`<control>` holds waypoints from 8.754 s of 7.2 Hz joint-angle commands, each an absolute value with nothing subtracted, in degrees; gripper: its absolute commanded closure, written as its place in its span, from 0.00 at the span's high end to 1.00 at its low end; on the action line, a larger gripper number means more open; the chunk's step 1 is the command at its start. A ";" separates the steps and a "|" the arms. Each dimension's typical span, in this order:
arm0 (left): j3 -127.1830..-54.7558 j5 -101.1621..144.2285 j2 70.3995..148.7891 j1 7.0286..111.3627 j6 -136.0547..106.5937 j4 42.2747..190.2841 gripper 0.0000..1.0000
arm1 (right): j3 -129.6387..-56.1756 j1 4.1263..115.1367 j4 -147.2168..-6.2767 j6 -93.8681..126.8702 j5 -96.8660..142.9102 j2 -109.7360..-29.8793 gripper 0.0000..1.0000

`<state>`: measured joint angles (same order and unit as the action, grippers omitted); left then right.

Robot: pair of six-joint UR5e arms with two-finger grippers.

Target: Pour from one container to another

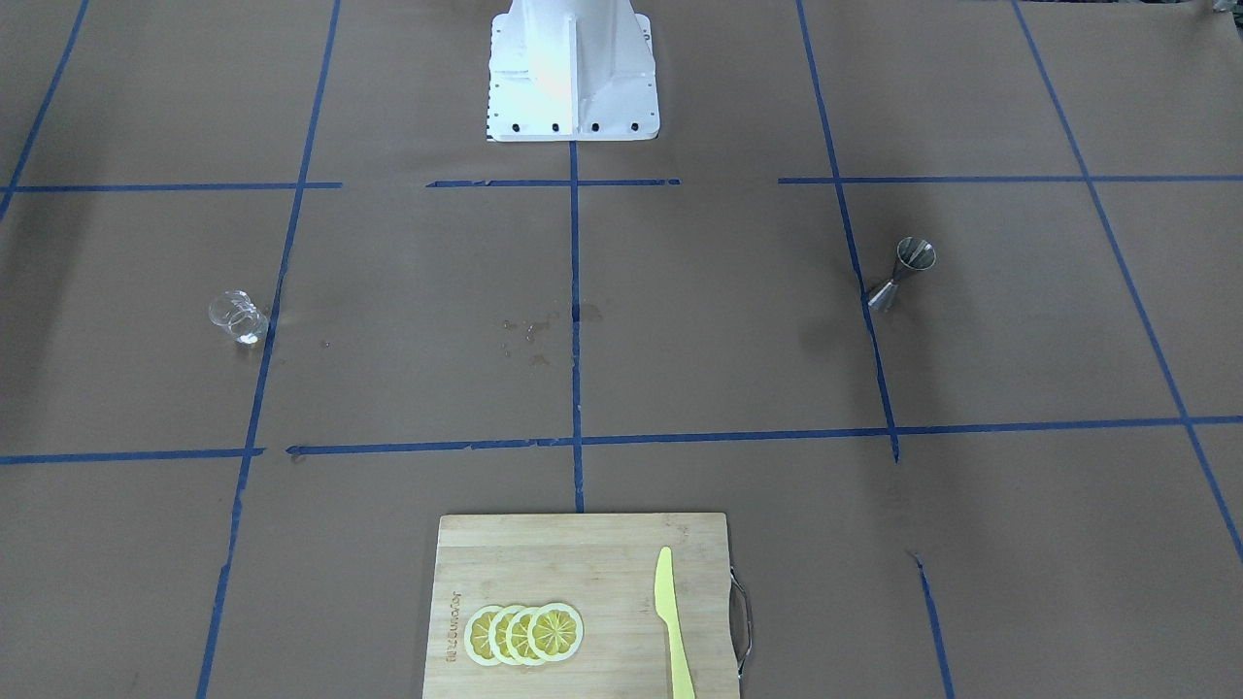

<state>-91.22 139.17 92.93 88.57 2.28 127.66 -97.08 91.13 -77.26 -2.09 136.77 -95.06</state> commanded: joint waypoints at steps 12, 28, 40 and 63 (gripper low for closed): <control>-119.62 54.84 77.98 27.74 -63.76 141.06 1.00 | -97.47 91.14 -76.82 0.09 136.58 -95.36 1.00; -96.95 23.47 83.93 6.94 -80.16 144.32 1.00 | -97.12 91.14 -76.90 0.09 136.58 -95.45 1.00; -92.11 23.38 85.52 5.98 -80.33 147.66 0.50 | -97.29 91.14 -76.90 0.00 136.58 -95.45 1.00; -80.86 121.63 135.88 42.36 -8.23 153.19 0.00 | -97.65 89.66 -70.93 7.82 137.02 -93.25 1.00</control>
